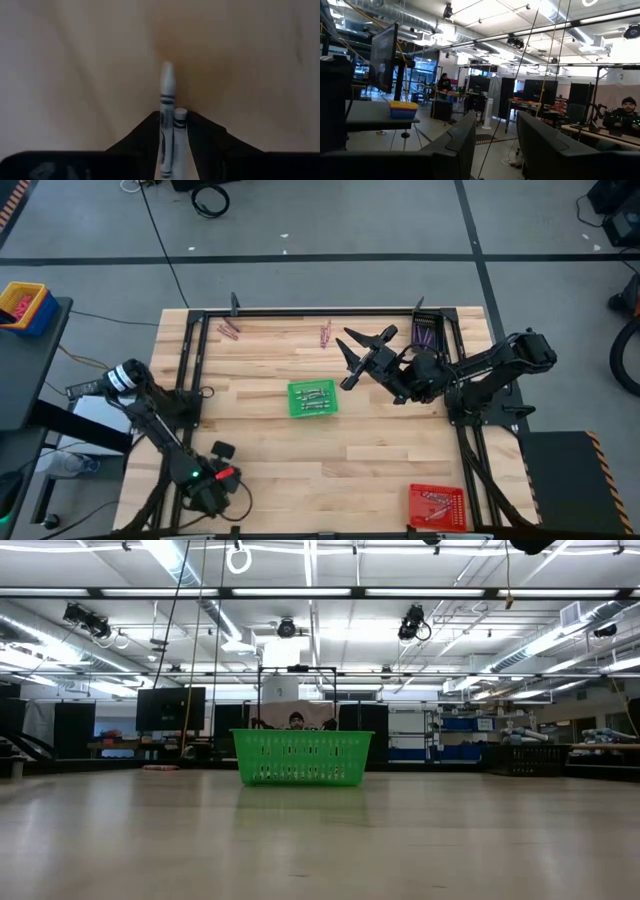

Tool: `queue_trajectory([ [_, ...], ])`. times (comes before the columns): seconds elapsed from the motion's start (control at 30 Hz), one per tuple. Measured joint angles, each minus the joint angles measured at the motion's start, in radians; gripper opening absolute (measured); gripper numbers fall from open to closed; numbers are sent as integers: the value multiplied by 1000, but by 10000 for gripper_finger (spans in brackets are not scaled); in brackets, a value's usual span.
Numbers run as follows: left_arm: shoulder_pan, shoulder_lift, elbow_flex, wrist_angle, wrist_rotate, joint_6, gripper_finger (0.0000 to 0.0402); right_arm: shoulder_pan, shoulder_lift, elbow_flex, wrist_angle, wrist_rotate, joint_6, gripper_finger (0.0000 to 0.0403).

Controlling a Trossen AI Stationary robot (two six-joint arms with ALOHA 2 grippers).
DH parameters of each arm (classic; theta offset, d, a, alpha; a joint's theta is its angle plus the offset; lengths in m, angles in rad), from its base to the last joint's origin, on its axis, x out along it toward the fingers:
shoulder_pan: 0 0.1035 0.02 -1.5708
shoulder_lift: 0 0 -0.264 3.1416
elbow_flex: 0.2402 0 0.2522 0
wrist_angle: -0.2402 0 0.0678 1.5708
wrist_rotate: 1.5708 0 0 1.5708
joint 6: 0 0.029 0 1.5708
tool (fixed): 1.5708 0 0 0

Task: Sort crayons
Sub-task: Put the white crayon into the green basket

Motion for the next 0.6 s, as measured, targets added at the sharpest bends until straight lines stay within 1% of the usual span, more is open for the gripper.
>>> queue_trajectory([
  [0.13, 10, -46, 1, 15, -91, -2, 111, 0, 0, 0, -2, 0, 0, 147],
  [0.27, 14, -67, 3, 19, -184, 1, 124, 0, 0, 0, -3, 0, 0, 147],
  [0.4, 30, -68, 3, 16, -205, 27, 143, 0, 0, 0, -3, 0, 0, 147],
  [0.5, 63, -75, 3, -16, -259, 32, 156, 0, 0, 0, -3, 0, 0, 147],
  [0.6, 137, -108, 3, -87, -288, 33, 166, 0, 0, 0, -3, 0, 0, 147],
])
